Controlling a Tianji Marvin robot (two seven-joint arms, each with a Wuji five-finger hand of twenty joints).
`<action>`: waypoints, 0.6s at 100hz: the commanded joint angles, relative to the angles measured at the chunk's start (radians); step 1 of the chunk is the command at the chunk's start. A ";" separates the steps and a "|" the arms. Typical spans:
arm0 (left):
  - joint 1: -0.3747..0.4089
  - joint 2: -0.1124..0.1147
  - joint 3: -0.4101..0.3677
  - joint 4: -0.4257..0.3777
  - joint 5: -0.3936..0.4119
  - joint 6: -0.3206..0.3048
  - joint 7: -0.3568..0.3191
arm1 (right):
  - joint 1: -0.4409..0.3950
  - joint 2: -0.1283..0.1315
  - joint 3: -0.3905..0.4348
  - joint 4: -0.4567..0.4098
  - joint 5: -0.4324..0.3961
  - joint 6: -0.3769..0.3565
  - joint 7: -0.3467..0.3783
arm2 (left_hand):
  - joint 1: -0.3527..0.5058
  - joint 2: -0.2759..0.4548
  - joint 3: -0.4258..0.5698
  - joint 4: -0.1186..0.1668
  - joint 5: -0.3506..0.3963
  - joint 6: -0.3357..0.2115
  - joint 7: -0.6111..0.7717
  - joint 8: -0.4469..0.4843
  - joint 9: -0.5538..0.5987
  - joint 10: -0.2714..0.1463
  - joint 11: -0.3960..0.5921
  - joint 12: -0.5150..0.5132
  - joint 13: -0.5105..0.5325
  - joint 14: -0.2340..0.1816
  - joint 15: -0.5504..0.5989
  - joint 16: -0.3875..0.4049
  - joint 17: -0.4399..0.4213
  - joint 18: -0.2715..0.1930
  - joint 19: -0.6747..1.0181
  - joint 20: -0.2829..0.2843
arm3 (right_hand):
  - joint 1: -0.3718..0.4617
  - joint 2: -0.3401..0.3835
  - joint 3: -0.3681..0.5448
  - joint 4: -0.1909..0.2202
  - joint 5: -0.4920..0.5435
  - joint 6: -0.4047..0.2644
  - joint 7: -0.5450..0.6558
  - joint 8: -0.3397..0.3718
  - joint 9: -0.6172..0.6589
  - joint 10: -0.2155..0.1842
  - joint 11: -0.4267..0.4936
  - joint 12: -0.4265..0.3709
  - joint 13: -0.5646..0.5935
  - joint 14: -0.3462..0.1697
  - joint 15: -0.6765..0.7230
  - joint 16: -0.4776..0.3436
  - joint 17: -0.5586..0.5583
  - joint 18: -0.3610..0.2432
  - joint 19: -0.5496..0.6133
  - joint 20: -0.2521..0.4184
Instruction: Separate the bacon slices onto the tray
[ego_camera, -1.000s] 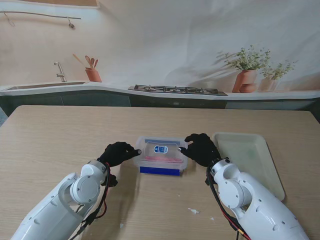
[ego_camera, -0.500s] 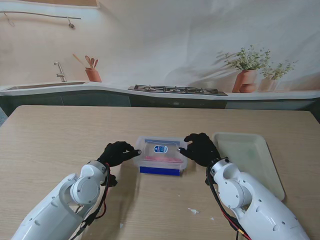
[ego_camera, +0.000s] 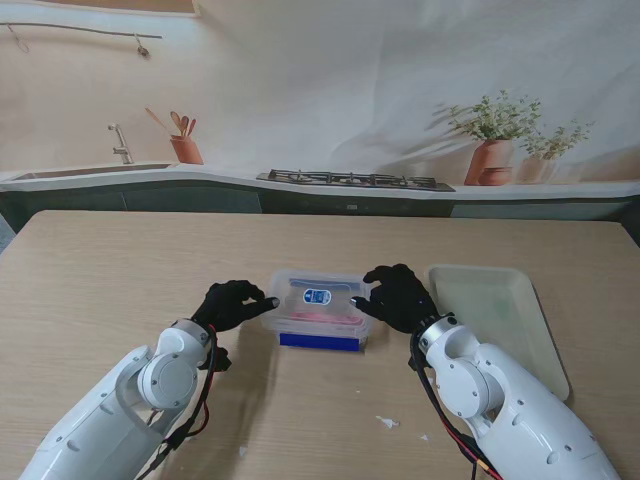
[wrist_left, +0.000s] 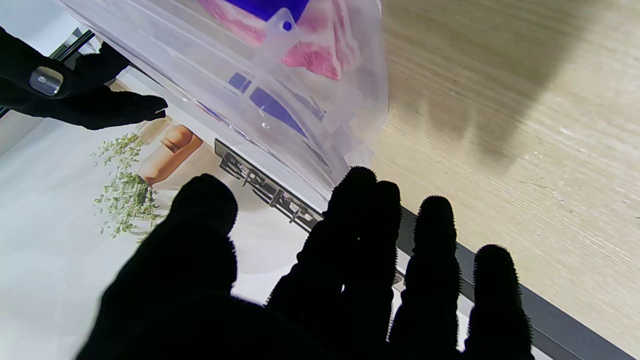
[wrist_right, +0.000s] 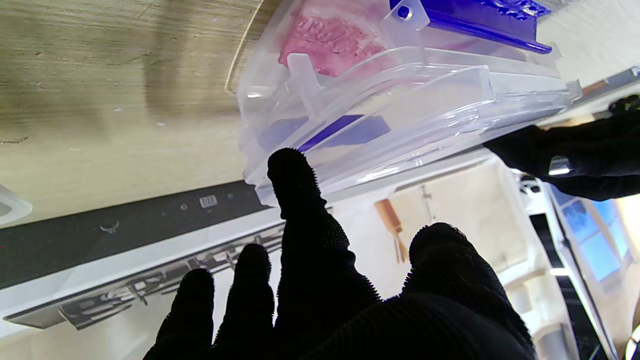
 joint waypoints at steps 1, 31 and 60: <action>0.004 -0.009 0.004 -0.019 0.004 -0.008 -0.015 | -0.008 -0.013 -0.008 -0.023 -0.001 -0.012 0.018 | -0.006 0.011 0.015 0.023 -0.006 -0.135 0.001 -0.008 -0.019 -0.106 -0.007 -0.009 0.016 -0.016 -0.006 -0.011 -0.012 0.015 -0.026 0.023 | 0.021 0.000 -0.010 0.023 -0.074 -0.247 -0.039 -0.010 -0.021 0.006 -0.016 0.000 -0.009 -0.001 0.003 0.009 -0.004 -0.016 -0.008 0.011; 0.007 -0.006 -0.008 -0.018 0.031 0.022 -0.011 | -0.001 -0.010 -0.022 -0.024 0.004 0.004 0.044 | -0.005 0.009 0.018 0.022 -0.004 -0.131 -0.001 -0.009 -0.018 -0.100 -0.007 -0.010 0.013 -0.012 -0.007 -0.011 -0.013 0.015 -0.032 0.021 | 0.023 -0.017 -0.010 0.023 -0.084 -0.262 -0.042 -0.010 -0.028 0.006 -0.020 -0.001 -0.009 0.000 0.003 0.009 0.000 -0.016 -0.007 0.011; 0.006 -0.005 -0.008 -0.016 0.039 0.058 -0.016 | 0.000 -0.004 -0.033 -0.038 -0.016 0.044 0.075 | -0.002 0.005 0.022 0.023 -0.006 -0.127 -0.004 -0.010 -0.019 -0.099 -0.007 -0.010 0.011 -0.012 -0.009 -0.011 -0.013 0.015 -0.045 0.017 | 0.028 -0.052 -0.006 0.026 -0.112 -0.273 -0.051 -0.011 -0.050 -0.001 -0.024 -0.003 -0.019 0.001 -0.001 0.008 0.002 -0.007 -0.005 0.011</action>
